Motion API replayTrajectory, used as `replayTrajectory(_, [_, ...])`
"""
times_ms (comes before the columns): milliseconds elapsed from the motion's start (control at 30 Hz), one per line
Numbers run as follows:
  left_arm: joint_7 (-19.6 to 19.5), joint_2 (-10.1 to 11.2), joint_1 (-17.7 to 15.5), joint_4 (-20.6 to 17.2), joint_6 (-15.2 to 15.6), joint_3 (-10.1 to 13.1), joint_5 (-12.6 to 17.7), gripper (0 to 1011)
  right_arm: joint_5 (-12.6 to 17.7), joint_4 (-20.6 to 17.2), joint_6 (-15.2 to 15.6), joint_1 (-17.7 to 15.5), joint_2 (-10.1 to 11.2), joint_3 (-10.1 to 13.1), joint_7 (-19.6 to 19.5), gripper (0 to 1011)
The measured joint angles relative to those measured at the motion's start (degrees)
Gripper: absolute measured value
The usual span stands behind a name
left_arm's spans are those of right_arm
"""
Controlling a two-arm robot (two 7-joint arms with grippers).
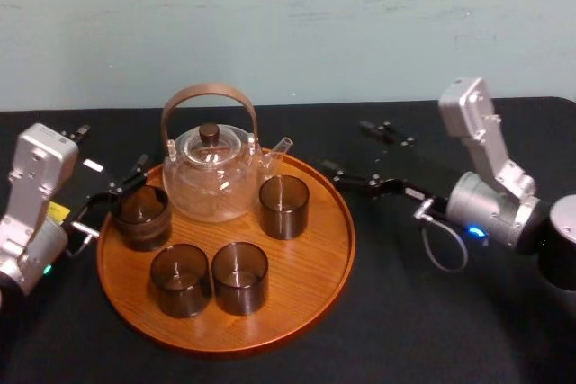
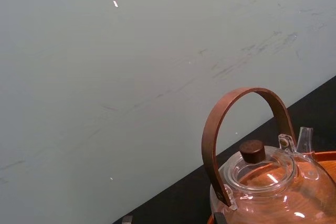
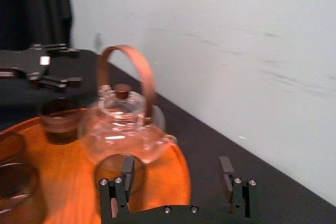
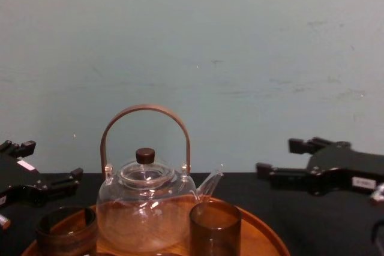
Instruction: Pick up the glass from the table and place it on the tray.
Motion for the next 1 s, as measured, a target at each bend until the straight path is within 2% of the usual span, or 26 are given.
replayTrajectory(133, [0.0,0.0,0.0,0.0,0.0,0.0,0.0,1001,0.0,-0.7,0.0,-1.4,0.6,2.3,-2.7,1003])
replayTrajectory(267, [0.0,0.0,0.0,0.0,0.0,0.0,0.0,1001,-0.5,-0.6,-0.2,-2.0,0.6,3.6,-4.5,1002])
replayTrajectory(433, [0.0,0.0,0.0,0.0,0.0,0.0,0.0,1001,-1.4,1.1,-0.6,-2.3,-0.4,5.3,-6.4,1003])
replayTrajectory(733, [0.0,0.0,0.0,0.0,0.0,0.0,0.0,1001,-3.8,3.3,-1.0,-1.9,-1.7,6.3,-8.4,1002])
replayTrajectory(1000, [0.0,0.0,0.0,0.0,0.0,0.0,0.0,1001,-3.9,3.3,-1.0,-1.8,-1.7,6.3,-8.5,1003])
